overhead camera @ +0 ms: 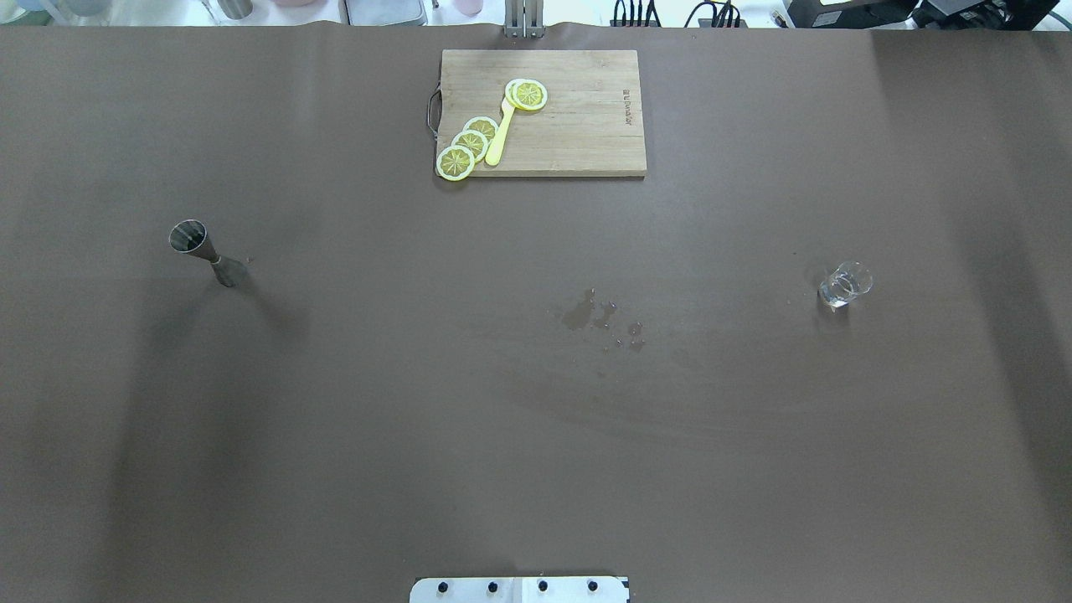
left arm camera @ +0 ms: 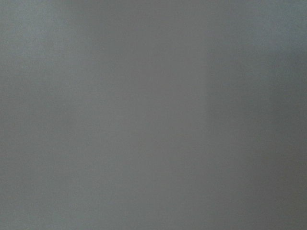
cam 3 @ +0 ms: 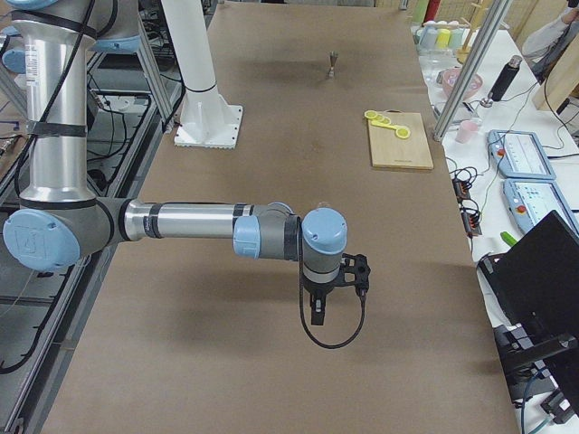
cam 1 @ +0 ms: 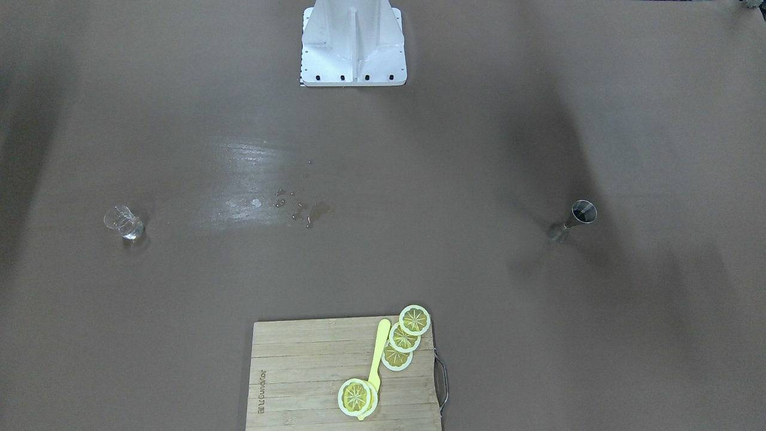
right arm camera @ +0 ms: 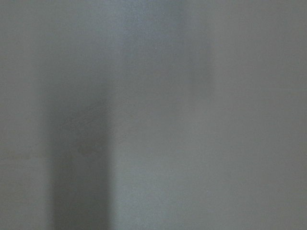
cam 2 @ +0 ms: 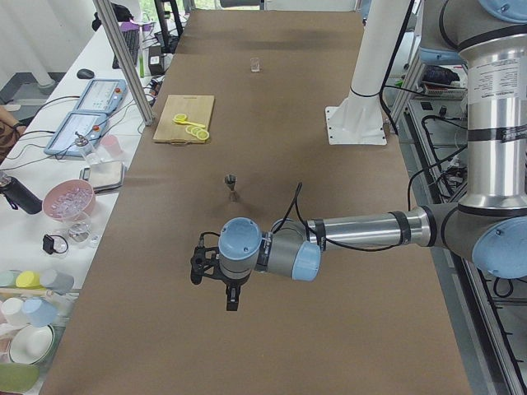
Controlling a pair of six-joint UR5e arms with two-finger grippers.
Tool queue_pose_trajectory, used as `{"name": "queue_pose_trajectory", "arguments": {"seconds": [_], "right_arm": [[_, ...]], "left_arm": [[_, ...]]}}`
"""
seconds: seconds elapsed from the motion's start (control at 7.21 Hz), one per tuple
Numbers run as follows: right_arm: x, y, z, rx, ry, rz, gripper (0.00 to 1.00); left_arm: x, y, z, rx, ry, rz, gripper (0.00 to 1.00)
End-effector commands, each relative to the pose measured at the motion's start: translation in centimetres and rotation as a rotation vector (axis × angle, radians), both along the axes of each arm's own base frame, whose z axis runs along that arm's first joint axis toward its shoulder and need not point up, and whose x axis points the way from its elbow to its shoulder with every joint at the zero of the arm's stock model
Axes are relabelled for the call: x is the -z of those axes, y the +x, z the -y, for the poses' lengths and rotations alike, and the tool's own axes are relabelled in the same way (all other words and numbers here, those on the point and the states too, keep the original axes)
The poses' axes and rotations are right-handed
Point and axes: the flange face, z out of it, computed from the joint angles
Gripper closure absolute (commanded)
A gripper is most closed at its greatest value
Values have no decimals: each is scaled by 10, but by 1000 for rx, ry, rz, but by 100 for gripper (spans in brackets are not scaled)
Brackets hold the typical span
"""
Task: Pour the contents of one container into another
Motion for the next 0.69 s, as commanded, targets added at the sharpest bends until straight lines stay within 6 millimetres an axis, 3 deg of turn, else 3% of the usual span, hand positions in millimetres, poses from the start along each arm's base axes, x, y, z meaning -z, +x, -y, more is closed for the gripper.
{"name": "queue_pose_trajectory", "arguments": {"seconds": [0.0,0.42,0.55], "right_arm": [[1,0,1,0,3,0,0],[7,0,1,3,17,-2,0],[7,0,1,3,17,-2,0]], "left_arm": [[36,-1,18,-2,-64,33,1],[29,-1,16,-4,-42,36,1],[13,-1,15,-5,-69,34,1]]}}
